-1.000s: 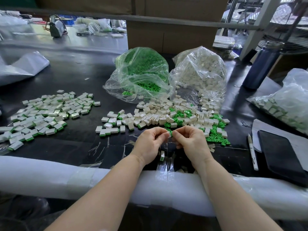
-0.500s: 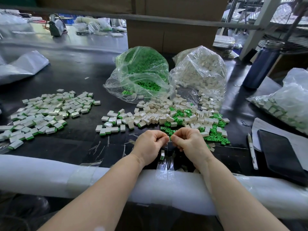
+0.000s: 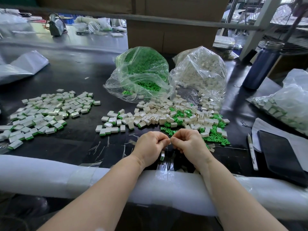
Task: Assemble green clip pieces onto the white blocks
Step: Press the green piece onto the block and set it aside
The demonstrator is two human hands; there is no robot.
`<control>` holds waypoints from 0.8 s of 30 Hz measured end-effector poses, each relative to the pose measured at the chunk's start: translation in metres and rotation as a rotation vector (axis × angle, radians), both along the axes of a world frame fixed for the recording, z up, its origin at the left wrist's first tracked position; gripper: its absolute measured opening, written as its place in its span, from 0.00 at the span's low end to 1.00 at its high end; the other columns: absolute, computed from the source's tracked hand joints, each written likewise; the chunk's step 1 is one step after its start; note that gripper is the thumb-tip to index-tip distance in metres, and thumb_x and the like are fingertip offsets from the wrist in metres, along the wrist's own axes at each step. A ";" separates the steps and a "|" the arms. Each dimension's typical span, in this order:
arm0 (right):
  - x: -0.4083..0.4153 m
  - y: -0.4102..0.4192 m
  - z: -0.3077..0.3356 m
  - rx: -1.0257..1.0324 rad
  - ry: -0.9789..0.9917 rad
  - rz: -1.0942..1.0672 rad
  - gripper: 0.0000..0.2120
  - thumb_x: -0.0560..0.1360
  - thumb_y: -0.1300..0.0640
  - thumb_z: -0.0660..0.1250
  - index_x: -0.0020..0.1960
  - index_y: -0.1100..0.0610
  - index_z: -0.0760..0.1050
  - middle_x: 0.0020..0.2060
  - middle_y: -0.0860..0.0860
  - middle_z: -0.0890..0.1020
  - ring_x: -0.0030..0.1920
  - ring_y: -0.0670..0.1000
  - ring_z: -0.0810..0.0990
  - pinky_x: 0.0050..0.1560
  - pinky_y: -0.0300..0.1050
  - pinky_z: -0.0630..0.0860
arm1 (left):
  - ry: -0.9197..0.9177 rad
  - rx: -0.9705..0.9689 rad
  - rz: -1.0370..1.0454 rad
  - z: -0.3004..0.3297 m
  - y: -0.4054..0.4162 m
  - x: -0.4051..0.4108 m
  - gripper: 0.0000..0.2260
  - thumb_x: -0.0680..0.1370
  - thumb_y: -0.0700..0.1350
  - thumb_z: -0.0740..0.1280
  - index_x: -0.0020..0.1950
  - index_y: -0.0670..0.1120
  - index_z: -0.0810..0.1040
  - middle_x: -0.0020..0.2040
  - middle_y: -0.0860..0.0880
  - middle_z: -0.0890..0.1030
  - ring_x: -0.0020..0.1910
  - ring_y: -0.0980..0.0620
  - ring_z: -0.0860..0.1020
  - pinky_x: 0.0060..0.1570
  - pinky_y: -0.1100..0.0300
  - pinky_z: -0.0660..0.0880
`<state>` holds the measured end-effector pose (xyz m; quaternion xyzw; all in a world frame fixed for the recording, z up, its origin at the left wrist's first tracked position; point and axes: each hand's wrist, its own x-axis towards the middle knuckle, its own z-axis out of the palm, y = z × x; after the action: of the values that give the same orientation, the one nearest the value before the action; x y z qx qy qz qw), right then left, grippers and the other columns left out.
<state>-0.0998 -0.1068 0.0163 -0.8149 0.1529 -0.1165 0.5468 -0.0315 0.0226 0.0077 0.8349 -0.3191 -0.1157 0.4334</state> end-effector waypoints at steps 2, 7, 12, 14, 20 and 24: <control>0.000 0.000 0.000 0.011 -0.015 0.000 0.09 0.73 0.64 0.69 0.35 0.56 0.77 0.26 0.48 0.77 0.26 0.41 0.73 0.30 0.33 0.69 | 0.008 -0.006 0.003 0.000 0.000 0.001 0.07 0.77 0.45 0.66 0.50 0.46 0.82 0.44 0.50 0.83 0.47 0.51 0.79 0.53 0.54 0.75; 0.000 0.002 -0.002 0.231 -0.146 -0.066 0.05 0.73 0.65 0.68 0.38 0.61 0.79 0.25 0.48 0.79 0.27 0.42 0.76 0.29 0.32 0.72 | 0.071 -0.120 0.038 0.001 -0.003 -0.001 0.09 0.78 0.46 0.65 0.53 0.45 0.82 0.45 0.49 0.84 0.47 0.51 0.80 0.54 0.52 0.75; 0.002 0.001 -0.002 0.299 -0.184 -0.082 0.05 0.72 0.65 0.70 0.38 0.60 0.78 0.28 0.50 0.80 0.28 0.45 0.77 0.29 0.34 0.73 | 0.119 -0.184 0.041 0.004 -0.003 -0.003 0.09 0.77 0.44 0.66 0.55 0.46 0.82 0.46 0.49 0.84 0.48 0.52 0.81 0.55 0.51 0.76; 0.001 0.001 -0.002 0.282 -0.191 -0.062 0.05 0.71 0.65 0.71 0.37 0.59 0.78 0.28 0.50 0.81 0.29 0.45 0.77 0.29 0.34 0.73 | 0.146 -0.201 0.045 0.004 -0.002 -0.003 0.08 0.77 0.43 0.66 0.53 0.46 0.82 0.44 0.47 0.84 0.47 0.48 0.81 0.54 0.49 0.76; -0.001 0.003 0.001 0.250 -0.202 0.019 0.04 0.70 0.65 0.71 0.37 0.60 0.79 0.27 0.48 0.80 0.28 0.44 0.76 0.29 0.34 0.72 | 0.162 -0.214 0.047 0.004 -0.002 -0.002 0.09 0.69 0.48 0.64 0.44 0.47 0.81 0.40 0.43 0.82 0.42 0.43 0.79 0.50 0.48 0.77; 0.000 0.002 0.000 0.306 -0.227 -0.035 0.03 0.74 0.64 0.68 0.42 0.60 0.78 0.31 0.49 0.80 0.31 0.45 0.78 0.32 0.36 0.76 | 0.184 -0.274 0.037 0.003 -0.003 0.001 0.04 0.75 0.40 0.66 0.43 0.49 0.79 0.40 0.46 0.80 0.40 0.50 0.76 0.48 0.53 0.75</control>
<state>-0.0996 -0.1048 0.0167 -0.7011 0.1201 -0.1925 0.6760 -0.0309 0.0201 0.0111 0.7596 -0.2754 -0.1393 0.5725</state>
